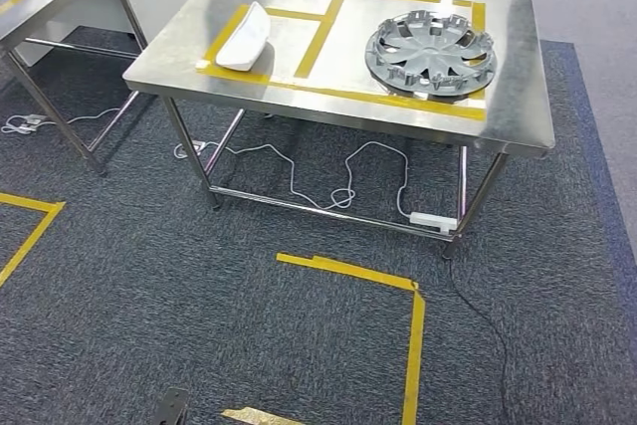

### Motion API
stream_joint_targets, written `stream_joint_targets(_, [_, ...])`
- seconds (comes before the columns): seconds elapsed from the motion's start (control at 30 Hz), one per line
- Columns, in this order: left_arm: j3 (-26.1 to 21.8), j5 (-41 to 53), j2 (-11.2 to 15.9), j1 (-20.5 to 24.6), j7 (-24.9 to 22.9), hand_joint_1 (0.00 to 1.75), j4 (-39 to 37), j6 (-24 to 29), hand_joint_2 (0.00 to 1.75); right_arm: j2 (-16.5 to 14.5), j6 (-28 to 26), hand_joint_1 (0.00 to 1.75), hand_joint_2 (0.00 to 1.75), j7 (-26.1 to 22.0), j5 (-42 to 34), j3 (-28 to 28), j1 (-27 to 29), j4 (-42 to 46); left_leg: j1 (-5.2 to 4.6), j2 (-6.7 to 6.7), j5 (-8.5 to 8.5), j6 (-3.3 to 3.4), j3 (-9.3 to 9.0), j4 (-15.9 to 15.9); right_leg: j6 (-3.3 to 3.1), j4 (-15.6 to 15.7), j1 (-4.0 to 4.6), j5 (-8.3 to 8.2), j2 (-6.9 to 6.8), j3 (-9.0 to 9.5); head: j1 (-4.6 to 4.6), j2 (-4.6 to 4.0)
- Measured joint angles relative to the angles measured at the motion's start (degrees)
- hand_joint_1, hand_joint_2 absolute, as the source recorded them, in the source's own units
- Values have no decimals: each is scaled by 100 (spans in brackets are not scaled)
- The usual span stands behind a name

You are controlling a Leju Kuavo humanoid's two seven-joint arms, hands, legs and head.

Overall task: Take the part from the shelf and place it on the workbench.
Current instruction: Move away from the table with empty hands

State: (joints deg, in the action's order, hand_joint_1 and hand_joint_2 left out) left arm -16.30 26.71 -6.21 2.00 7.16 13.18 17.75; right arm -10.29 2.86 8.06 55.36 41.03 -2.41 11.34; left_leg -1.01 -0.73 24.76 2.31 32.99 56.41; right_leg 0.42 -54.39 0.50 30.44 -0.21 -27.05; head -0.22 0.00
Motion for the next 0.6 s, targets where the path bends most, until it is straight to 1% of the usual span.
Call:
stream_joint_targets(0.03, [-31,-15,-28,-9,-131,0,-20,-76,0,0,-3,0,0,4,0,12,1,0,2,2,-22,-18,1,-1,-9,-9,2,-6,-3,-8,-2,0])
stream_joint_targets(0.13, [-112,-7,-143,-47,-511,0,-66,-297,0,0,-3,0,0,69,12,35,5,0,6,11,-52,-39,4,-1,-20,-27,6,-13,-7,-20,-3,0])
stream_joint_targets(0.2, [-136,84,-241,-70,-621,0,-79,-409,0,1,18,0,0,102,26,50,5,0,9,15,-58,-50,8,-1,-22,-35,7,-13,-10,-24,-2,0])
stream_joint_targets(0.33, [-97,370,-403,-70,-583,0,-88,-594,175,4,65,0,0,103,45,72,0,0,14,17,-58,-56,20,0,-23,-38,7,-12,-12,-33,2,0])
stream_joint_targets(0.37, [-77,432,-421,-68,-582,0,-89,-617,175,5,81,0,0,99,58,73,1,0,14,17,-57,-58,23,1,-23,-38,6,-12,-12,-35,1,0])
stream_joint_targets(0.5, [137,949,-427,-63,-744,0,-104,-618,0,20,144,0,0,44,195,73,1,0,11,17,-55,-60,33,4,-22,-38,2,-13,-12,-43,1,0])
stream_joint_targets(0.6, [458,1430,-412,-62,-765,0,-109,-471,0,41,157,0,0,-37,285,68,2,0,-5,18,-46,-47,47,28,-3,-37,-9,-19,-14,-49,1,0])
